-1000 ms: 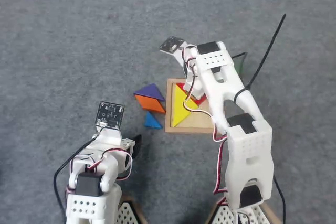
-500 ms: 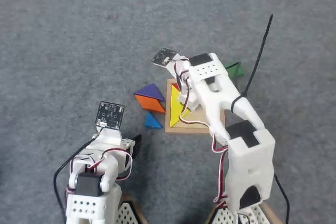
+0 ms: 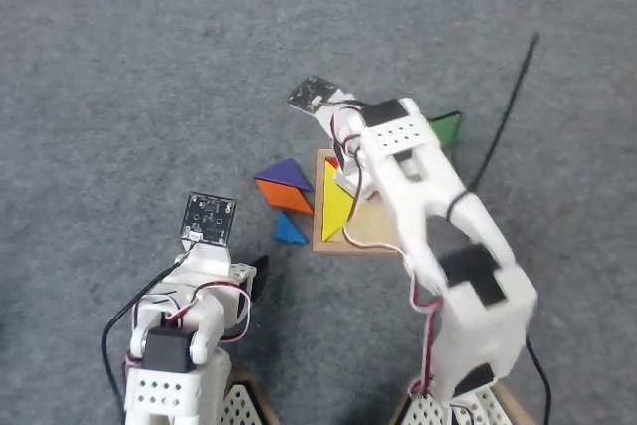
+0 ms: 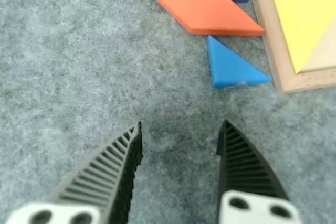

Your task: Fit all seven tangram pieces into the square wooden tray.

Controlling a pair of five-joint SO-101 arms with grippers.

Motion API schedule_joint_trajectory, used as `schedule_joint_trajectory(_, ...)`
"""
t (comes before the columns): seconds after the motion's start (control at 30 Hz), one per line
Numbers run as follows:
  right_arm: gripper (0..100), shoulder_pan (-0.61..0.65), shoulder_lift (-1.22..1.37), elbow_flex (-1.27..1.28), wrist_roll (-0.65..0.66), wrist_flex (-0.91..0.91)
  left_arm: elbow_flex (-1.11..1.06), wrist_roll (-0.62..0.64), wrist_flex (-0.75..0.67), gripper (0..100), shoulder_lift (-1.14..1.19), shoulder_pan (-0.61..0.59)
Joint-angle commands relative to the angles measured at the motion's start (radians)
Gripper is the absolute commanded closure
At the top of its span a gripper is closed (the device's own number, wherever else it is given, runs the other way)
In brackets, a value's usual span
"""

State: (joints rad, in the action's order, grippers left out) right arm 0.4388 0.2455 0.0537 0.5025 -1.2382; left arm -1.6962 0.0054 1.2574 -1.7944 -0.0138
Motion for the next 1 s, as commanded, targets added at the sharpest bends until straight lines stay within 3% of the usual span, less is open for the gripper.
schedule_joint_trajectory(0.0,71.3,0.004,-0.225,0.110,-0.015,0.015,0.013,0.009,0.003,77,-0.021,-0.002)
schedule_joint_trajectory(0.17,71.3,-0.051,-0.507,0.374,-0.044,0.062,0.013,0.009,0.003,77,-0.021,-0.002)
schedule_joint_trajectory(0.37,71.3,-0.220,-0.748,0.655,-0.043,0.127,0.013,0.009,0.003,77,-0.021,-0.002)
schedule_joint_trajectory(0.6,71.0,-0.360,-0.736,0.677,-0.005,0.116,0.013,0.009,0.003,77,-0.021,-0.002)
schedule_joint_trajectory(0.83,71.0,-0.360,-0.656,0.649,-0.006,0.107,0.013,0.009,0.003,77,-0.021,-0.002)
schedule_joint_trajectory(0.97,71.3,-0.364,-0.664,0.664,-0.115,0.094,0.013,0.009,0.003,77,-0.021,-0.002)
